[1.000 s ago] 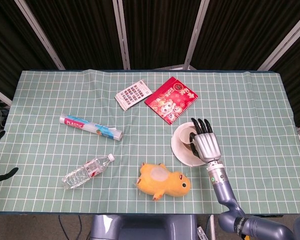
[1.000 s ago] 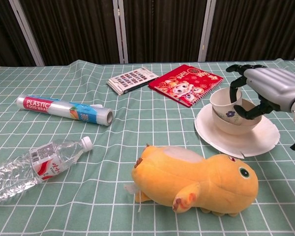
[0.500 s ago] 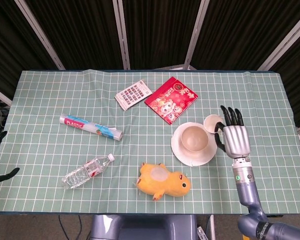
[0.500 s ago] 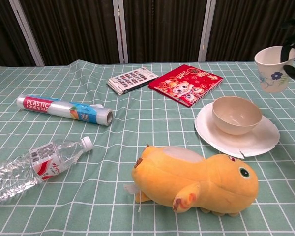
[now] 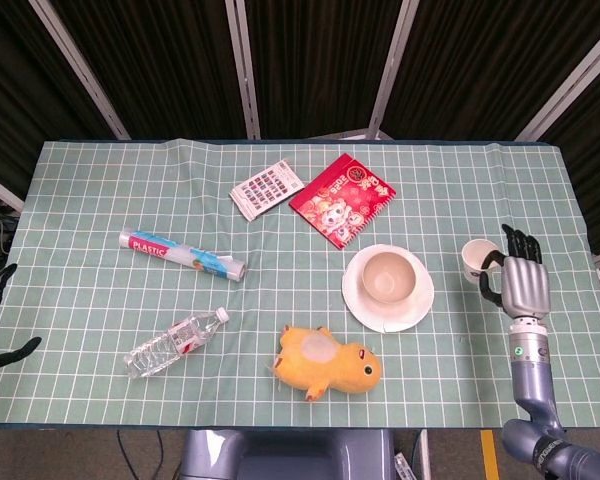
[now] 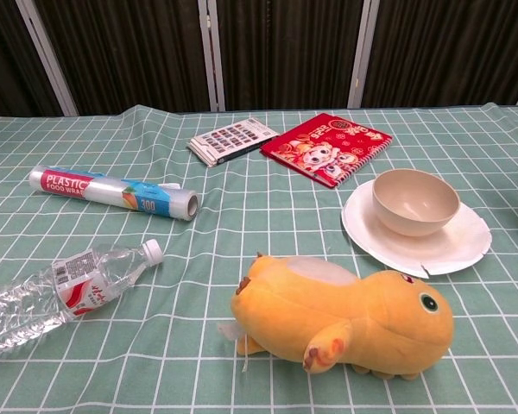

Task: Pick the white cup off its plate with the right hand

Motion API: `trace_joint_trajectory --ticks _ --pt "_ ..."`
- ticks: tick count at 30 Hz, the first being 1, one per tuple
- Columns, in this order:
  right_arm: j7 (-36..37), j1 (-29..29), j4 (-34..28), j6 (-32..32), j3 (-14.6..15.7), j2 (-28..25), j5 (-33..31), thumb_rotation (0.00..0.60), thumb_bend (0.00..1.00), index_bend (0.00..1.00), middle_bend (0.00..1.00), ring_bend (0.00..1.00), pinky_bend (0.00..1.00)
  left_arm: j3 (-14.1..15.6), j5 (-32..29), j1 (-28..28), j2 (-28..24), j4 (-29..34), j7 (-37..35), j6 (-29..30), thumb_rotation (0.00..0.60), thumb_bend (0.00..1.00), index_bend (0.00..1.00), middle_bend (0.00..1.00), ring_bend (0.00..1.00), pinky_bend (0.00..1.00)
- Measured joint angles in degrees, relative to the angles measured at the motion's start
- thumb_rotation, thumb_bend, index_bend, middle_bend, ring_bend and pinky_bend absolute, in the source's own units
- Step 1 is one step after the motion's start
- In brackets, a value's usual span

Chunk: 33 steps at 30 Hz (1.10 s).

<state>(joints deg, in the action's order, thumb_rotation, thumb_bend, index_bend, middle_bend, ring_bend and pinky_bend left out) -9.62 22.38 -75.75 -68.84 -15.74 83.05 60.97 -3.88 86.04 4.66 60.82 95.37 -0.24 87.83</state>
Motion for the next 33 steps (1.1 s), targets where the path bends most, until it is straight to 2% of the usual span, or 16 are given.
trace_joint_trajectory --ticks 8,17,21,24,29,33 --pt "2.99 0.00 7.98 4.23 -0.34 4.96 -4.06 0.600 0.50 0.62 0.04 0.00 0.00 -0.09 -0.46 0.02 -0.18 0.09 0.07 -0.29 0.600 0.07 0.00 0.00 0.00 0.00" --pt "2.14 -0.27 10.10 4.05 -0.35 6.48 -4.66 0.600 0.46 0.62 0.03 0.00 0.00 -0.16 -0.33 -0.04 -0.21 0.01 -0.35 -0.02 0.600 0.07 0.00 0.00 0.00 0.00" --pt "1.48 -0.80 8.65 4.10 0.33 5.56 -4.28 0.600 0.40 0.48 0.00 0.00 0.00 -0.18 -0.33 -0.04 -0.26 0.02 -0.43 -0.03 0.600 0.07 0.00 0.00 0.00 0.00" --pt "1.09 -1.15 7.54 4.16 0.87 4.78 -3.82 0.600 0.32 0.31 0.00 0.00 0.00 -0.15 -0.22 -0.06 -0.24 0.03 -0.42 0.06 0.600 0.06 0.00 0.00 0.00 0.00" --pt "0.62 -1.95 4.65 3.62 1.73 3.15 -2.58 0.600 0.25 0.18 0.00 0.00 0.00 -0.19 -0.18 -0.10 -0.26 -0.02 -0.59 0.18 0.600 0.07 0.00 0.00 0.00 0.00" --pt "0.68 -3.19 1.54 0.69 2.53 1.57 -0.11 0.600 0.20 0.09 0.00 0.00 0.00 -0.27 -0.20 -0.17 -0.28 -0.17 -0.95 0.37 0.600 0.07 0.00 0.00 0.00 0.00"
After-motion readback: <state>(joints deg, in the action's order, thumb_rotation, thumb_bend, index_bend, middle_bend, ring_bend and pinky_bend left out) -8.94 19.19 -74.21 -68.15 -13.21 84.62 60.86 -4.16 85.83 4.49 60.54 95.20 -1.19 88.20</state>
